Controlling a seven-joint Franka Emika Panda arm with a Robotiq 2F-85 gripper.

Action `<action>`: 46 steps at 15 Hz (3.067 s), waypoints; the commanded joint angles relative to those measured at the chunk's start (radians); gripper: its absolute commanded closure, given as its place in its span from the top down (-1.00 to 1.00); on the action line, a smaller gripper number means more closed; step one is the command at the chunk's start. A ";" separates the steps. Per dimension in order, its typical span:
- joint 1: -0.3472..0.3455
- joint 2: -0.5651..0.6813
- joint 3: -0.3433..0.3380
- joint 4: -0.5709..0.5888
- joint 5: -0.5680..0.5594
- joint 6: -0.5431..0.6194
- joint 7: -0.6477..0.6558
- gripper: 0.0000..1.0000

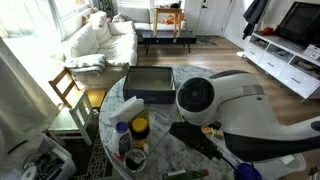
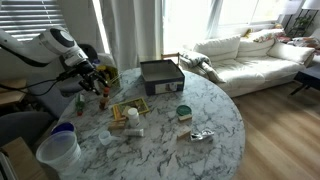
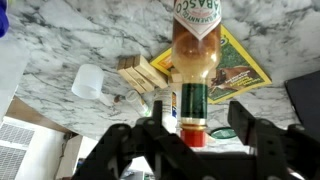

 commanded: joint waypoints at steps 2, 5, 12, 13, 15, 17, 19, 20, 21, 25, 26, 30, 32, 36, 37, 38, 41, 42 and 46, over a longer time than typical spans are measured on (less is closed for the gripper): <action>-0.002 0.012 0.009 -0.001 -0.010 0.012 -0.001 0.19; -0.006 0.021 0.006 0.001 -0.012 0.016 0.004 0.14; -0.006 0.040 0.002 0.058 0.061 0.013 -0.036 0.93; -0.009 0.044 0.000 0.070 0.071 0.015 -0.048 1.00; -0.014 0.049 -0.003 0.078 0.078 0.016 -0.056 1.00; -0.044 0.083 -0.025 0.086 0.097 0.029 -0.096 1.00; -0.075 0.111 -0.055 0.089 0.101 0.052 -0.151 1.00; -0.094 0.122 -0.073 0.088 0.102 0.064 -0.189 1.00; -0.112 0.133 -0.092 0.089 0.104 0.076 -0.224 1.00; -0.188 0.180 -0.146 0.095 0.202 0.155 -0.401 1.00; -0.198 0.191 -0.158 0.098 0.231 0.171 -0.431 1.00; -0.215 0.223 -0.190 0.098 0.373 0.220 -0.540 1.00; -0.214 0.231 -0.194 0.090 0.443 0.243 -0.571 0.79; -0.198 0.243 -0.210 0.083 0.509 0.284 -0.582 0.03; -0.193 0.245 -0.214 0.082 0.514 0.291 -0.578 -0.10; -0.190 0.247 -0.216 0.081 0.518 0.296 -0.578 -0.24; -0.175 0.250 -0.222 0.081 0.516 0.290 -0.568 -0.70; -0.166 0.248 -0.224 0.082 0.513 0.281 -0.558 -0.80; -0.110 0.219 -0.231 0.090 0.478 0.236 -0.507 -0.85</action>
